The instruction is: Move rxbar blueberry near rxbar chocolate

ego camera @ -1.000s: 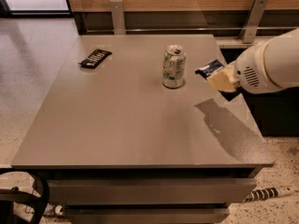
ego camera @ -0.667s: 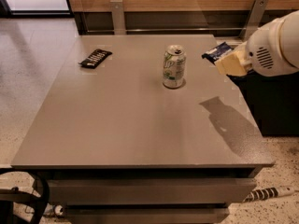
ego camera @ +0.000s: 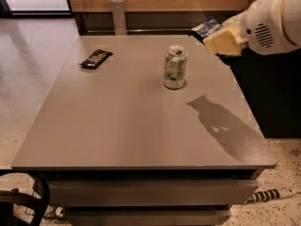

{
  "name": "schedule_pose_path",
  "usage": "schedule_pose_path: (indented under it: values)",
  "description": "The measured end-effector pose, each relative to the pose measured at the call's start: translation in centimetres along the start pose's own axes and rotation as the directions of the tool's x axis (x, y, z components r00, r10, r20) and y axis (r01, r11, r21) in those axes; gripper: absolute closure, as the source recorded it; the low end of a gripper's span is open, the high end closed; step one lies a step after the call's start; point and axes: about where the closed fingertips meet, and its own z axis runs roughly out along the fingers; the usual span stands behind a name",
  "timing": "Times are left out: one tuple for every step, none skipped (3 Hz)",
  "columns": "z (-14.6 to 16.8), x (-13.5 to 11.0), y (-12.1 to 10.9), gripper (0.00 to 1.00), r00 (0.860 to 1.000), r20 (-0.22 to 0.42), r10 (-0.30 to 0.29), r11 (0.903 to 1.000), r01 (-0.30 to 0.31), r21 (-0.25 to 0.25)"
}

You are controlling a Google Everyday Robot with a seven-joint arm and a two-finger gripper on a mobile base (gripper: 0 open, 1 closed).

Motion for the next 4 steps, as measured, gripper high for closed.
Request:
schedule_pose_path:
  values:
    - [1.2,-3.8,2.8,1.00,0.990,0.133,-0.050,0.9933,0.063,-0.097]
    - [2.7,-7.0,6.1,1.00,0.962,0.267,-0.062,0.9681,0.123,-0.219]
    - [3.6,-10.1,10.0,1.00,0.921,0.386,-0.045,0.9373,0.173,-0.303]
    - [3.6,-10.1,9.9,1.00,0.922,0.385,-0.046,0.9376,0.173,-0.302]
